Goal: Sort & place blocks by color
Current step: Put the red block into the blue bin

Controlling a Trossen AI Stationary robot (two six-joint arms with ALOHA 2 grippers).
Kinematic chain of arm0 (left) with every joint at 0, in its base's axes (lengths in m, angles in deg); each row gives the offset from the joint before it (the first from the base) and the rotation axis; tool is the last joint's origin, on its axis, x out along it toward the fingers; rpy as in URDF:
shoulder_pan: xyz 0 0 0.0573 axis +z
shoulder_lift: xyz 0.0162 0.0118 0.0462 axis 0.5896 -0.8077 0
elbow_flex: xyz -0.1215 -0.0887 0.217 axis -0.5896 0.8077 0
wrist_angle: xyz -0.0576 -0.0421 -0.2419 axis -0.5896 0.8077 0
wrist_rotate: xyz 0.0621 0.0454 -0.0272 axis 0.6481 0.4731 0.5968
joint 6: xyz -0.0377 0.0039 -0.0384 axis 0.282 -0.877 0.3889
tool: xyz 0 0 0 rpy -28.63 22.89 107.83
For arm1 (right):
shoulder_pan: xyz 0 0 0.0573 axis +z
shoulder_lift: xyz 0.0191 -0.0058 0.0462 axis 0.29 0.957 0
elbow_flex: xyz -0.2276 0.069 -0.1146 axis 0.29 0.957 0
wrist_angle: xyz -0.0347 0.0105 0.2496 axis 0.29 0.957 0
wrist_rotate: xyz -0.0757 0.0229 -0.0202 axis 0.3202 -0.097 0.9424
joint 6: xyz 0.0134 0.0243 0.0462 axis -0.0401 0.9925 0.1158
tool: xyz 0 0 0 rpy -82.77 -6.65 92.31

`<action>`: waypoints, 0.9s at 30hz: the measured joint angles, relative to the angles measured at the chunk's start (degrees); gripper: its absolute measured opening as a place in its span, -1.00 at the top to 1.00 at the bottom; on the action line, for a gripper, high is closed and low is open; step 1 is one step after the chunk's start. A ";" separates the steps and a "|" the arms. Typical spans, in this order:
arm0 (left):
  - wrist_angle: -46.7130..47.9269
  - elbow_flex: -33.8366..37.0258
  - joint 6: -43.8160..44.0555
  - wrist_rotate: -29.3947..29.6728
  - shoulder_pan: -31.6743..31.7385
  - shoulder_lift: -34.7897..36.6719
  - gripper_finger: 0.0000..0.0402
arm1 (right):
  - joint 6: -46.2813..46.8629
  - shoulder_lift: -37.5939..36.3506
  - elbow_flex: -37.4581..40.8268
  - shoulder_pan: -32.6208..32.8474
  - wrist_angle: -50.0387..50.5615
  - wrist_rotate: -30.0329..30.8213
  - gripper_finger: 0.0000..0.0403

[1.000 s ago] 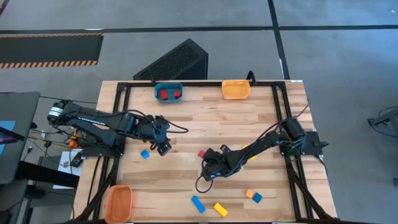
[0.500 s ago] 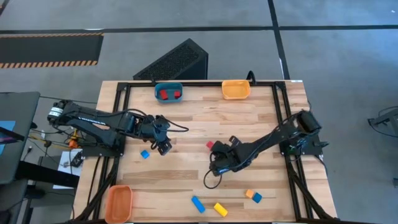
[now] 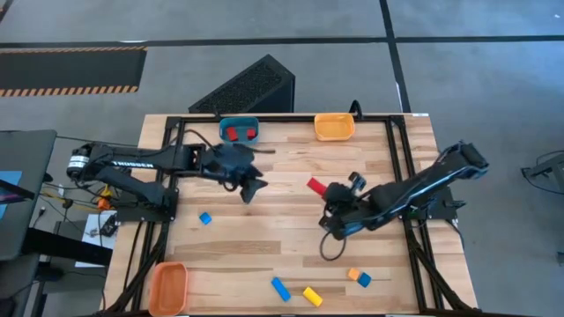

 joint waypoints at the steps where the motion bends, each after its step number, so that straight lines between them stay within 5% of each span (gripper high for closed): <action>1: -2.34 0.00 -0.62 -0.82 0.71 0.00 0.09 | -0.25 -1.06 -0.02 0.20 0.75 1.02 0.46; 19: -25.81 -0.04 1.93 0.09 10.26 -4.47 0.04 | -28.27 -15.81 0.22 -7.31 2.68 6.21 0.46; 27: -45.55 -0.04 7.30 -0.88 11.84 -15.92 -0.19 | -44.51 -22.01 5.96 -15.94 -3.18 -3.08 0.42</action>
